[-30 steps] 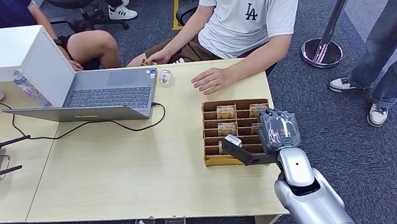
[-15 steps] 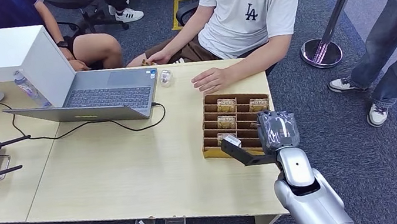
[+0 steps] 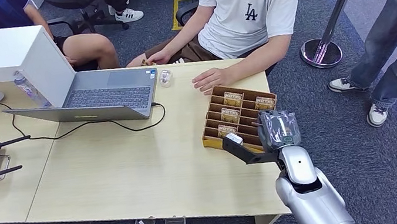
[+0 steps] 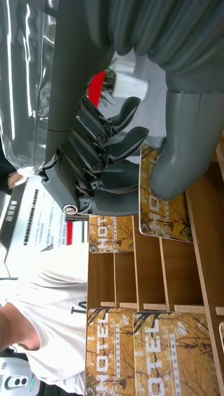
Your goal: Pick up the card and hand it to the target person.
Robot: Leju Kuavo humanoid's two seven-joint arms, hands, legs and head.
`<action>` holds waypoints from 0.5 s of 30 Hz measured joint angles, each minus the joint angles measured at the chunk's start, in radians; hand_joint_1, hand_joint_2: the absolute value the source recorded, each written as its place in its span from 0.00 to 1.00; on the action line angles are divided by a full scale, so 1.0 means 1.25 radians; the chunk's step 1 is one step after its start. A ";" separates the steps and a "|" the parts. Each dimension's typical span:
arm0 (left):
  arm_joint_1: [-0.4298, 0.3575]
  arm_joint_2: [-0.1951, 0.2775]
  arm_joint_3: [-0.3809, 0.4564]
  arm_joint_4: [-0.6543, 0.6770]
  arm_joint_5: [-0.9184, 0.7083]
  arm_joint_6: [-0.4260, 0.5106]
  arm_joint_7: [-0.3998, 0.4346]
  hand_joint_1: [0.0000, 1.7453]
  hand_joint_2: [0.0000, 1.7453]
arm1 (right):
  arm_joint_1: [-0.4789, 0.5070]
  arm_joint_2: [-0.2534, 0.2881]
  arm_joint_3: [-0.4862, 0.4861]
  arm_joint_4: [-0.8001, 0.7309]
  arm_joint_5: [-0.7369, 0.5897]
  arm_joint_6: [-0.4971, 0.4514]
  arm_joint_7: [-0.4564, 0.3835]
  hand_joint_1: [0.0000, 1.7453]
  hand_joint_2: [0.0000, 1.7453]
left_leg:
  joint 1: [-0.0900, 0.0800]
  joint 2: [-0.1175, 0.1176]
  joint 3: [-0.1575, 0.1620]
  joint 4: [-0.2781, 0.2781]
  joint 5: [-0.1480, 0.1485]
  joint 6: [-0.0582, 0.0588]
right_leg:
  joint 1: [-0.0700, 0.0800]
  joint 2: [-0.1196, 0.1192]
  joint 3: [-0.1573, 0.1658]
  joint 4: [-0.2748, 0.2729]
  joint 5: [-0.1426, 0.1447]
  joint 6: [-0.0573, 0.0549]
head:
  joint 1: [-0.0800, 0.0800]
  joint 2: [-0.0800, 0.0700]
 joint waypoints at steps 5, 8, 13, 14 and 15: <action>0.000 0.000 0.003 0.000 -0.003 0.001 0.004 0.00 1.00 | -0.003 0.002 -0.014 0.004 -0.112 0.042 -0.086 0.92 1.00 | 0.000 0.000 0.000 0.000 0.000 0.000 | 0.000 0.000 0.000 0.000 0.000 0.000 | 0.000 0.000; 0.000 0.001 0.003 0.000 -0.005 0.001 0.005 0.00 1.00 | -0.003 0.003 -0.024 0.002 -0.184 0.063 -0.138 0.92 1.00 | 0.000 0.000 0.000 0.000 0.000 0.000 | 0.000 0.000 0.000 0.000 0.000 0.000 | 0.000 0.000; 0.001 0.001 0.006 0.000 -0.007 0.001 0.003 0.00 1.00 | 0.019 0.000 -0.025 -0.041 -0.249 0.075 -0.172 0.92 1.00 | 0.000 0.000 0.000 0.000 0.000 0.000 | 0.000 0.000 0.000 0.000 0.000 0.000 | 0.000 0.000; 0.001 0.001 0.007 0.000 -0.007 0.001 0.002 0.00 1.00 | 0.027 -0.001 -0.025 -0.061 -0.262 0.078 -0.177 0.92 1.00 | 0.000 0.000 0.000 0.000 0.000 0.000 | 0.000 0.000 0.000 0.000 0.000 0.000 | 0.000 0.000; 0.001 0.001 0.009 0.000 -0.007 0.001 0.002 0.00 1.00 | 0.036 -0.003 -0.024 -0.083 -0.273 0.082 -0.181 0.92 1.00 | 0.000 0.000 -0.001 0.000 0.000 0.000 | 0.000 0.000 -0.001 0.000 0.000 0.000 | 0.000 0.000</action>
